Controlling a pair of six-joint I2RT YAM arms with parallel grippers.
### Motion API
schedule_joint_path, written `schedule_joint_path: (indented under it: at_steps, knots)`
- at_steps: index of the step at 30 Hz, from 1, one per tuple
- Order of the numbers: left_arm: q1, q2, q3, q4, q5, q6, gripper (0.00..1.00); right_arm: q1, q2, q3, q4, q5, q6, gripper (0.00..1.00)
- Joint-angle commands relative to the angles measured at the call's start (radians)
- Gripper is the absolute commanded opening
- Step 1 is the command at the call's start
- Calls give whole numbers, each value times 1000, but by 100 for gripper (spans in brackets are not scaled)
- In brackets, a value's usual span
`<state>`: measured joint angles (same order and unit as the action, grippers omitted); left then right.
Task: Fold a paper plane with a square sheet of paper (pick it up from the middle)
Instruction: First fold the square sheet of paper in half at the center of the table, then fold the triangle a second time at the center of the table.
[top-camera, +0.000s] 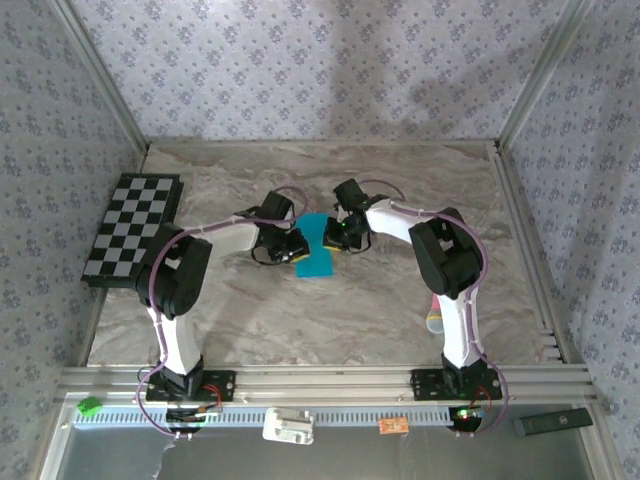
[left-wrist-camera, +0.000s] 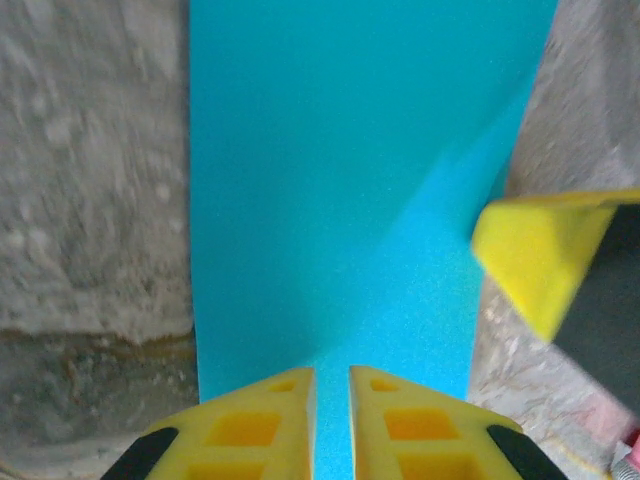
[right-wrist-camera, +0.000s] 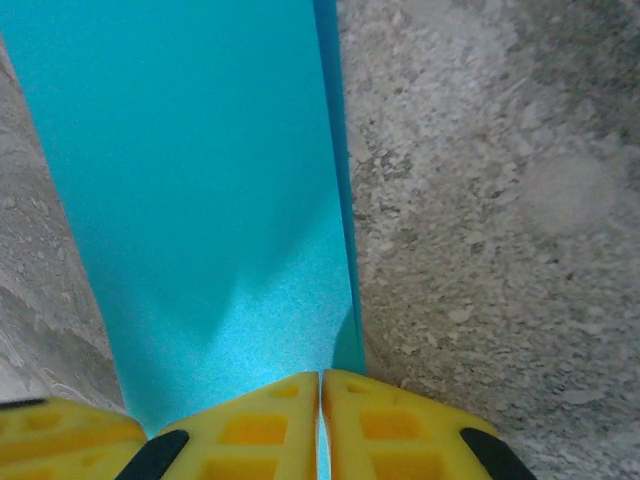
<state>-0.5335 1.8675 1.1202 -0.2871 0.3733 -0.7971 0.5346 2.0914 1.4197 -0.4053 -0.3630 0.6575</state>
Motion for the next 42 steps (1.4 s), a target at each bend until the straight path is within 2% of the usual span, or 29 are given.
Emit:
schedule_joint_path:
  at_steps: [1, 16, 22, 27, 29, 36, 42]
  knots:
    - [-11, -34, -38, -5, 12, -28, 14, -1, 51, -8, -53, 27, 5, 12]
    - [-22, -135, -184, -82, 2, -8, 11, -4, 60, -22, -74, 77, 3, 11]
    - [-20, -164, -106, -187, -21, 63, 11, -1, 48, -13, -77, 76, -12, 11]
    - [22, -165, -26, -140, 3, 50, 12, -4, -10, 18, -70, 43, -21, 12]
    - [46, -135, 1, -121, 18, 47, 12, -8, -45, 4, -40, 23, -21, 15]
    - [86, -25, 87, -48, 56, 12, 13, -47, -152, -138, 69, -17, 69, 34]
    - [84, 44, 130, -24, 84, 9, 13, -54, -195, -211, 92, -20, 97, 39]
